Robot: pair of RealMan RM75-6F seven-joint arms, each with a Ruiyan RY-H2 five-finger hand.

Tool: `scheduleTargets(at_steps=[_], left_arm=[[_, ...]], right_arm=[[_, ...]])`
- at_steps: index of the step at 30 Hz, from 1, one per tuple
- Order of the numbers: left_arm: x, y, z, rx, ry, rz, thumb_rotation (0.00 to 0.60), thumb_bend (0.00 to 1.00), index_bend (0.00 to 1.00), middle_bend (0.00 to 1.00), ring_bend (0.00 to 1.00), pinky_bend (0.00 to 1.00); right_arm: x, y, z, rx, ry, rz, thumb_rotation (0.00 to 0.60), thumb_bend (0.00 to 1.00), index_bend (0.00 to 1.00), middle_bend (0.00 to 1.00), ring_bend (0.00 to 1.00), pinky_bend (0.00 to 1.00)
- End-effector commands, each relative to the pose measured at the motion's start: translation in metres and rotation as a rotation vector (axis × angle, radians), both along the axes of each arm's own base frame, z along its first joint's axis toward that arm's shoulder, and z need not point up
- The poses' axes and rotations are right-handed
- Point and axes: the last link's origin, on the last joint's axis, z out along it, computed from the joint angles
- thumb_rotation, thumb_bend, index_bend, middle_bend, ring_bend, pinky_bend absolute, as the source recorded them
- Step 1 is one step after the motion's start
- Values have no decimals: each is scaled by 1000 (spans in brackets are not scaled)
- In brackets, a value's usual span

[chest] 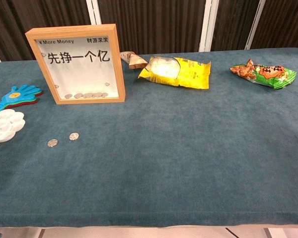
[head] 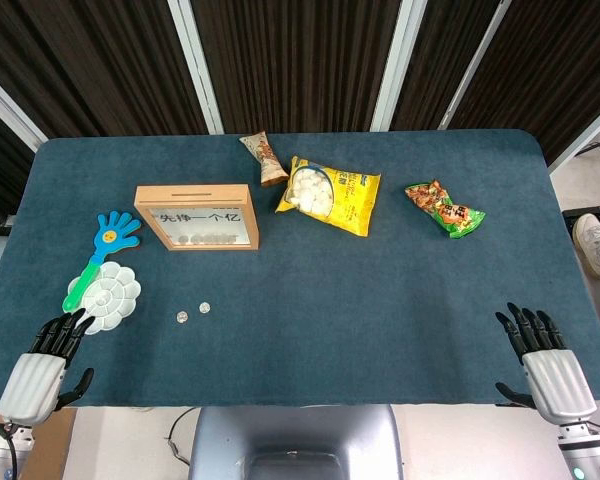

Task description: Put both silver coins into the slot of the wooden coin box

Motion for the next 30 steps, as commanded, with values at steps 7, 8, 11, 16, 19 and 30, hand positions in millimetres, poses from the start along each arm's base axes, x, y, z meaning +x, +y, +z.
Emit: scheduleTargets(at_steps=[7, 8, 11, 16, 19, 30], left_arm=[[19, 5, -31, -88, -159, -71, 600, 403, 160, 668, 597, 788], [20, 9, -44, -101, -191, -70, 600, 404, 218, 831, 779, 922], [25, 24, -69, -120, -272, -44, 600, 403, 363, 1000, 997, 1000], [31, 45, -94, -61, -260, -31, 600, 405, 446, 1000, 1000, 1000], [33, 58, -110, -39, -229, -8, 600, 405, 438, 1000, 1000, 1000], [34, 84, -149, -25, -155, 91, 600, 384, 413, 1000, 1000, 1000]], right_arm=[[3, -3, -5, 16, -4, 13, 600, 92, 0, 0, 0, 0], [2, -3, -7, 23, -1, 10, 600, 92, 0, 0, 0, 0], [1, -4, -9, 34, 7, -1, 600, 91, 0, 0, 0, 0], [-1, -5, -8, 38, 4, -6, 600, 92, 0, 0, 0, 0], [1, -7, -5, 28, -15, -4, 600, 92, 0, 0, 0, 0], [1, -5, 0, 16, -33, 1, 600, 92, 0, 0, 0, 0]])
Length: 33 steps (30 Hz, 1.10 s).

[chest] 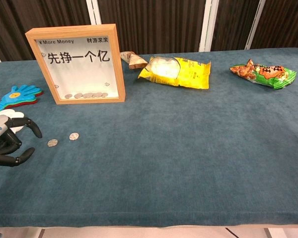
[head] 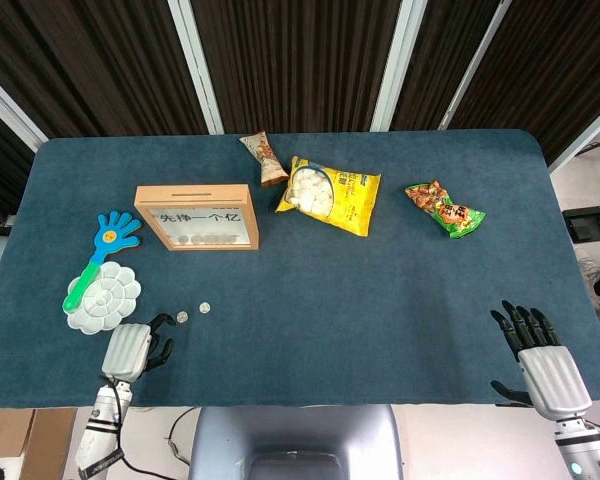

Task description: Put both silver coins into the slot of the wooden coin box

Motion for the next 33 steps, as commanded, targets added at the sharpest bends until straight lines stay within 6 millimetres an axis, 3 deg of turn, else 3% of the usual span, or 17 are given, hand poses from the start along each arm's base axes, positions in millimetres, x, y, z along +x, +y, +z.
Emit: scheduleTargets(at_steps=[1, 15, 33], left_arm=[[2, 8, -10, 4, 15, 21, 600, 375, 413, 1000, 1000, 1000], [6, 29, -32, -19, 77, 66, 600, 355, 408, 1000, 1000, 1000], [6, 36, -34, -7, 137, 77, 600, 356, 420, 1000, 1000, 1000]], right_arm=[[-1, 1, 1, -2, 0, -3, 600, 92, 0, 0, 0, 0], [0, -1, 0, 1, -1, -4, 600, 92, 0, 0, 0, 0], [0, 0, 2, -1, -7, -2, 600, 92, 0, 0, 0, 0]])
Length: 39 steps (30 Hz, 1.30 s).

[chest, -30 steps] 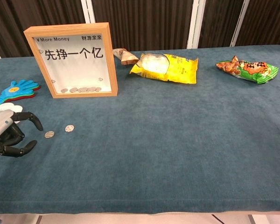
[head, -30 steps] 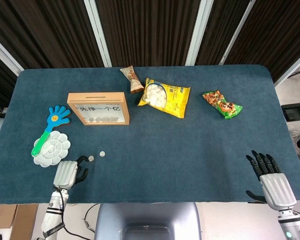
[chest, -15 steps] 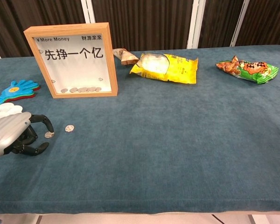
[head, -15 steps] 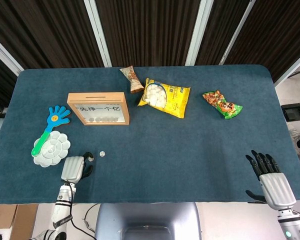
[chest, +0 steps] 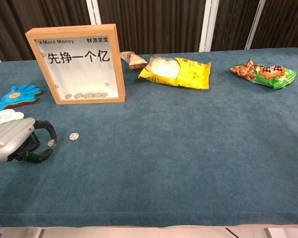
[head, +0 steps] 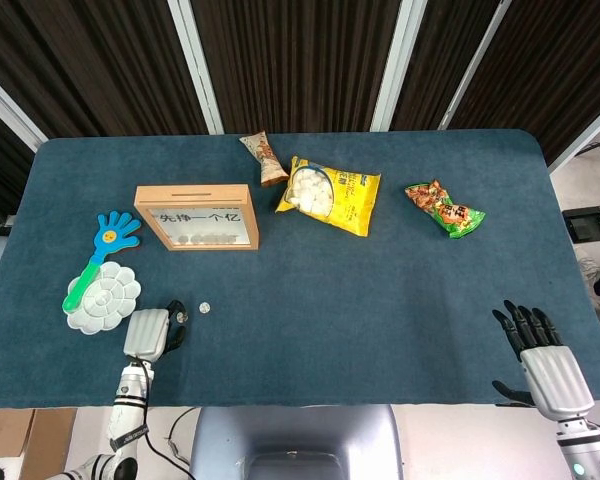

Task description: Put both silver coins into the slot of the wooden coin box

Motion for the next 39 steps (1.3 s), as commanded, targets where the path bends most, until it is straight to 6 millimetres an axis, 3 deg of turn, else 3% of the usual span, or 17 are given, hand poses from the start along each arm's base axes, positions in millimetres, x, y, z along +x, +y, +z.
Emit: scheduleTargets(at_steps=[1, 39], left_arm=[[0, 0, 0, -5, 1, -1, 600, 356, 420, 1000, 1000, 1000], [-2, 10, -1, 19, 2, 7, 600, 368, 493, 1000, 1000, 1000]], right_arm=[[0, 0, 0, 0, 0, 1, 600, 92, 0, 0, 0, 0], [0, 1, 2, -4, -3, -1, 600, 91, 0, 0, 0, 0]])
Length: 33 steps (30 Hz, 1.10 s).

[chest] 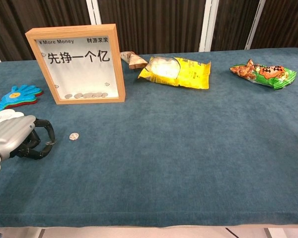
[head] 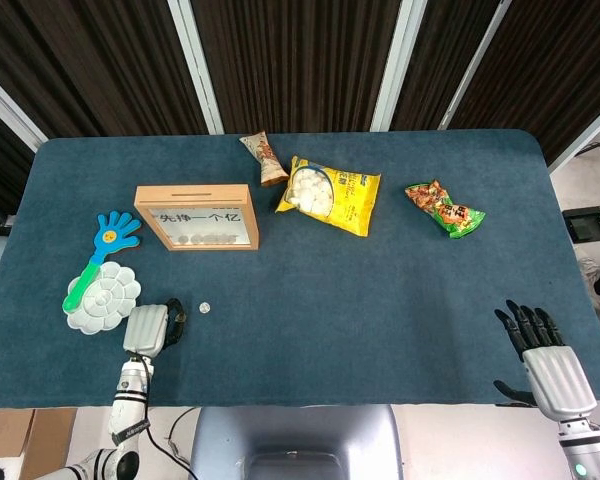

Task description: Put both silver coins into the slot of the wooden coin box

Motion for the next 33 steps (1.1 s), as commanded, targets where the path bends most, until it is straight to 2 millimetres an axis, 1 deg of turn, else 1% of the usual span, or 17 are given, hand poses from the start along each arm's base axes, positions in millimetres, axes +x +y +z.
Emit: scheduleTargets(at_steps=[1, 13, 33], left_arm=[[0, 1, 0, 4, -1, -1, 600, 368, 493, 1000, 1000, 1000], [-1, 3, 4, 27, -10, -2, 600, 369, 488, 1000, 1000, 1000], [-3, 7, 2, 40, -25, 4, 600, 380, 539, 1000, 1000, 1000]], right_arm=[[0, 0, 0, 0, 0, 0, 600, 92, 0, 0, 0, 0], [1, 0, -2, 5, 2, 0, 600, 92, 0, 0, 0, 0], [0, -1, -2, 12, 7, -7, 600, 92, 0, 0, 0, 0]])
